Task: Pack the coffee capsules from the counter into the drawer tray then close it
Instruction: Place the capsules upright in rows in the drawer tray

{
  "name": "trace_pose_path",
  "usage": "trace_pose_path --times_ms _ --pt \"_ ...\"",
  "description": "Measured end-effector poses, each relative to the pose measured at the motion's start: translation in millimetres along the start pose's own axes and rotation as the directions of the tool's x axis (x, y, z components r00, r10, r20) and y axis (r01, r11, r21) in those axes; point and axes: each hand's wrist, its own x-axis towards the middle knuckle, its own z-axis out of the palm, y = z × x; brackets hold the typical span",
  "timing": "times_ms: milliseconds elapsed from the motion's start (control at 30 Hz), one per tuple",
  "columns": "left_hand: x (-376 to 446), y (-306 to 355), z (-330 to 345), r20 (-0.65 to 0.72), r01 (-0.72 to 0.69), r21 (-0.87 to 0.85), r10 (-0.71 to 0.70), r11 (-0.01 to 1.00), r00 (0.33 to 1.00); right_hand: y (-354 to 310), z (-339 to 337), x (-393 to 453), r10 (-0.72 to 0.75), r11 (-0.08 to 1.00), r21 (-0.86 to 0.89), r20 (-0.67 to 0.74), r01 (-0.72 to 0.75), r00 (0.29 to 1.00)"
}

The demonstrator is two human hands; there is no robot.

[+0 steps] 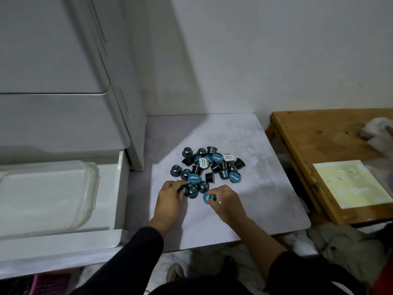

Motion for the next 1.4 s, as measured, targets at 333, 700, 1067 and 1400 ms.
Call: trace_pose_path --times_ms 333,700,1067,1400 --pt "-3 18 18 -0.125 0.113 -0.190 -0.138 0.975 0.983 14 -12 10 0.185 0.949 0.248 0.049 -0.192 0.981" --pt "-12 69 6 -0.192 0.160 -0.689 -0.391 0.707 0.900 10 -72 45 0.313 0.512 0.780 0.222 -0.360 0.924" --pt "-7 105 -104 -0.321 -0.078 -0.810 -0.328 0.581 0.888 -102 -116 72 -0.019 0.509 0.845 0.203 -0.166 0.979" --pt "-34 11 -266 -0.281 -0.025 -0.662 -0.217 0.749 0.935 -229 -57 62 -0.231 0.566 0.817 0.288 -0.112 0.929"
